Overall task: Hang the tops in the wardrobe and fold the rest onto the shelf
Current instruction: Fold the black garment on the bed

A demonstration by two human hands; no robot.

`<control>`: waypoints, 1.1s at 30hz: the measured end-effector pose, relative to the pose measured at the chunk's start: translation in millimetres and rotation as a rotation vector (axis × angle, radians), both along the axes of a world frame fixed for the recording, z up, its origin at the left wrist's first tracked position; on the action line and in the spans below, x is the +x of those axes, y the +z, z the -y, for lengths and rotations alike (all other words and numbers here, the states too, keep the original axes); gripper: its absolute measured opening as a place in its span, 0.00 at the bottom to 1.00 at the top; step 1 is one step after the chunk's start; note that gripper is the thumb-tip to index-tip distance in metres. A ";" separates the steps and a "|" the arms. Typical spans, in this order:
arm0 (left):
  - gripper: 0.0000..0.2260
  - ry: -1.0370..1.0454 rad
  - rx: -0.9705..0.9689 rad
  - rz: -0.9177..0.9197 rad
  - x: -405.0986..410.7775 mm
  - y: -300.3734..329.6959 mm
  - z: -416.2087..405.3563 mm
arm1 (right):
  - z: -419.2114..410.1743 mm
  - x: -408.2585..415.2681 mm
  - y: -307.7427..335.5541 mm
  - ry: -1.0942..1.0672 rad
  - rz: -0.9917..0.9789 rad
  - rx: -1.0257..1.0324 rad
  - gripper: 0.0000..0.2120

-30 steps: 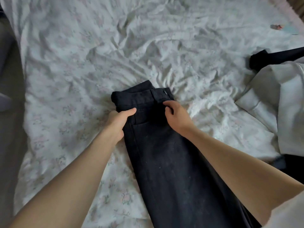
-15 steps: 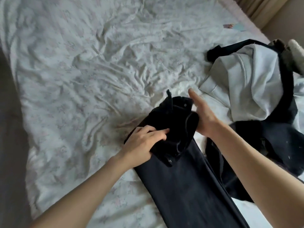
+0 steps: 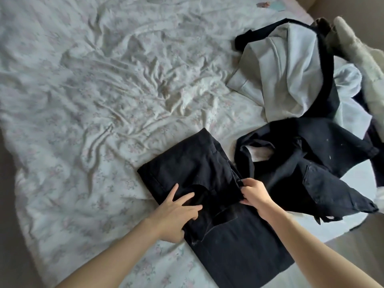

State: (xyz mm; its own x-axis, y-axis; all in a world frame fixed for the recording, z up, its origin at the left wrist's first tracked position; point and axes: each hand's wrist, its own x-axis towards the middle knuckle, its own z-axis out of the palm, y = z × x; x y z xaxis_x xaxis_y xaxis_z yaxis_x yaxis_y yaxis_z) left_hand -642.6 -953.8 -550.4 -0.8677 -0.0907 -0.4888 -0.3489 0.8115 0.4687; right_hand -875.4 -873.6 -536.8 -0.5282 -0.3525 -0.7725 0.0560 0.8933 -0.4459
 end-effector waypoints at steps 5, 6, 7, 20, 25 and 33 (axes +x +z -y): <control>0.09 0.489 -0.228 -0.606 -15.1 13.8 15.6 | 29.3 24.5 14.8 0.466 -0.837 -0.365 0.19; 0.12 0.607 -0.330 -0.603 -22.9 13.3 23.4 | 37.5 35.1 15.1 0.607 -0.913 -0.461 0.20; 0.16 0.706 -0.406 -0.527 -30.9 11.4 32.5 | 45.6 43.6 10.6 0.753 -0.947 -0.517 0.22; 0.29 0.473 -0.427 0.111 23.2 -36.2 -9.6 | -27.0 33.1 -32.7 1.598 -0.813 -0.115 0.31; 0.28 0.372 -0.364 0.093 18.7 -21.7 -30.6 | -56.4 27.7 -20.9 1.808 -0.762 -0.198 0.31; 0.11 0.558 -0.357 -0.300 -4.8 -15.3 -33.1 | -15.6 20.3 -2.6 1.474 -0.731 -0.608 0.07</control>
State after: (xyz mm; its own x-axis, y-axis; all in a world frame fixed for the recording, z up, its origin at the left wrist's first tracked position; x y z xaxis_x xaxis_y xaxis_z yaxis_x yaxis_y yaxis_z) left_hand -647.4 -920.7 -565.7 -0.7380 -0.6681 -0.0950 -0.6532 0.6719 0.3492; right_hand -855.1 -858.0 -539.4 0.3226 -0.9373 -0.1315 -0.9219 -0.2798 -0.2680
